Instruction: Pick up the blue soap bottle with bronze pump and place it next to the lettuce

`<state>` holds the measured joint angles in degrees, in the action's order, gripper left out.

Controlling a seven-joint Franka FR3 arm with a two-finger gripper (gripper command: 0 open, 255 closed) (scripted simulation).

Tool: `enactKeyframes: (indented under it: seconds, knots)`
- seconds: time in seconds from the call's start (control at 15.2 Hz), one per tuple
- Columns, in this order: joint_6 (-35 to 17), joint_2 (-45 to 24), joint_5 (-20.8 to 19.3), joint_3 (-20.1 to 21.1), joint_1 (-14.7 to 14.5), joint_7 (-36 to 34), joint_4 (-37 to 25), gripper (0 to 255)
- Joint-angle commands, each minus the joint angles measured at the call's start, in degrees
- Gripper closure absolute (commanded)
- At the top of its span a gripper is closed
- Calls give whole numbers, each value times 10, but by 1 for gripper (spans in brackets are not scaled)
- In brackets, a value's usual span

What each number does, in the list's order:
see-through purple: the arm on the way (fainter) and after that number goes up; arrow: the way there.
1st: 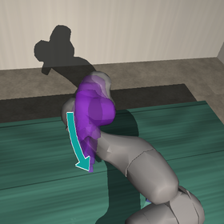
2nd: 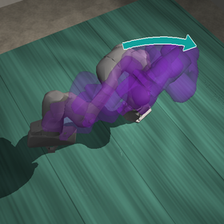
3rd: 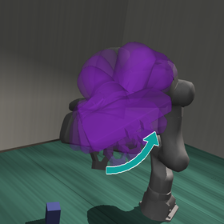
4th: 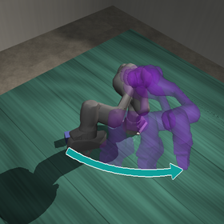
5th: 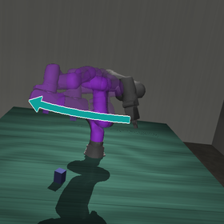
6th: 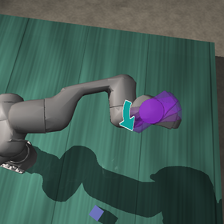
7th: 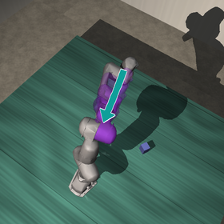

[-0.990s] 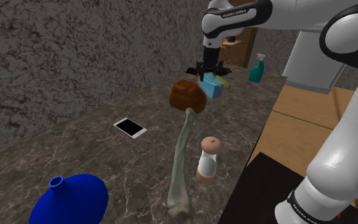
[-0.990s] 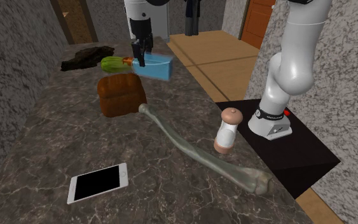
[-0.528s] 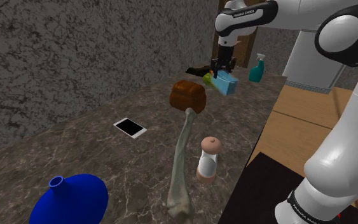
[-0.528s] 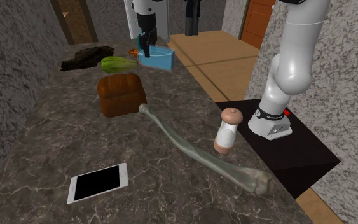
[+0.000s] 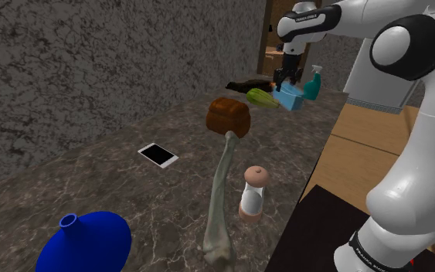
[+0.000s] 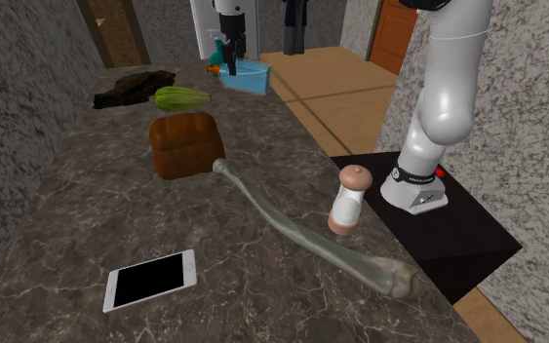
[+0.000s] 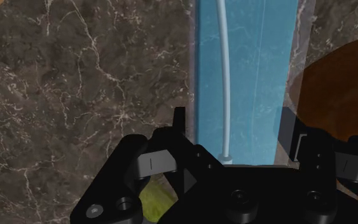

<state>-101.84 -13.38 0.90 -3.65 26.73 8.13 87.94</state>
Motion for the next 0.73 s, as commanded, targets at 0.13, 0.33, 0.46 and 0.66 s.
enactKeyframes:
  seconds: [0.13,0.33,0.46,0.66]
  knots:
    - [19,-38,8,-17,32,49,-56,255]
    - [35,-73,15,-27,57,83,-108,255]
    - [49,-101,20,-33,75,106,-149,255]
    - [74,-147,29,-40,101,135,-219,255]
